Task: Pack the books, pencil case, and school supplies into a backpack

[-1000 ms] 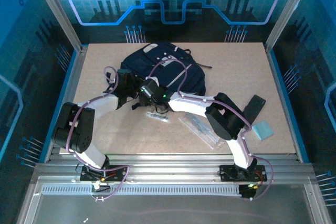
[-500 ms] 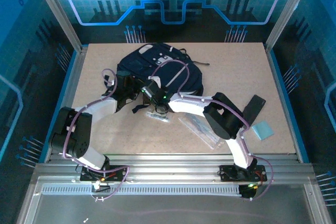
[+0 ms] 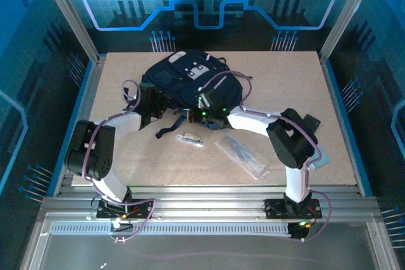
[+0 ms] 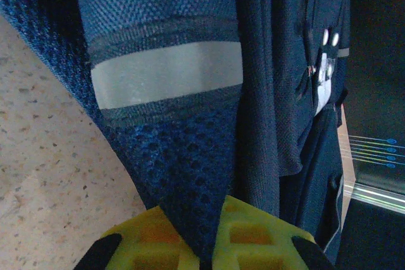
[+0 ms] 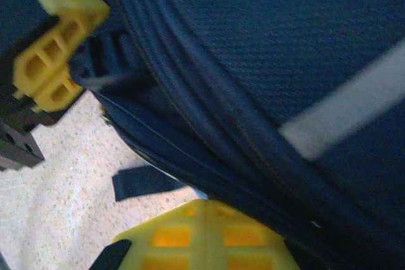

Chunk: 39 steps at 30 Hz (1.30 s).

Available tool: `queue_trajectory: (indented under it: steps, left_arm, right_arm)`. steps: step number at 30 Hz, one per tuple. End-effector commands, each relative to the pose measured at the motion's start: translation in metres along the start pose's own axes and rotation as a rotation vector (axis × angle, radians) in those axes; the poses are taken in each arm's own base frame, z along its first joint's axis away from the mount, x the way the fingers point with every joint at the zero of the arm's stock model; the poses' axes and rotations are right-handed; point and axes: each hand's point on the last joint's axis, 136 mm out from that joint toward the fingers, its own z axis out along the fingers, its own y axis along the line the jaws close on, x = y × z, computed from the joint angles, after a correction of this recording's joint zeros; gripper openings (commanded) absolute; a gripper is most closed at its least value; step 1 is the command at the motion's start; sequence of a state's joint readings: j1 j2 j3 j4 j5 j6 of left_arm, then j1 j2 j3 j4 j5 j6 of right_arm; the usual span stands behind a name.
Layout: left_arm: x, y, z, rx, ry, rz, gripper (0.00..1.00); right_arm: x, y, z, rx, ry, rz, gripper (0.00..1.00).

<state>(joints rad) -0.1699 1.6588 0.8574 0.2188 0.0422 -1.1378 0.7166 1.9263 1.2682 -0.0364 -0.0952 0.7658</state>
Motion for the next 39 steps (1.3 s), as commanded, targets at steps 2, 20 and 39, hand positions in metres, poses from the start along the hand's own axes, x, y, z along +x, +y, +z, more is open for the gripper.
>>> queue_trajectory:
  steps: [2, 20, 39]
  left_arm:
    - [-0.017, -0.037, -0.005, 0.108, -0.029, 0.046, 0.0]
    - [0.05, -0.074, -0.035, 0.234, 0.118, -0.027, 0.0]
    - [0.074, -0.102, -0.066, 0.295, 0.14, -0.028, 0.0]
  right_arm:
    - [0.021, -0.018, -0.017, 0.022, 0.1, -0.01, 0.0]
    - [-0.029, 0.037, 0.018, -0.048, -0.089, -0.081, 0.32]
    - [-0.056, -0.009, -0.006, 0.592, -0.313, -0.257, 0.46]
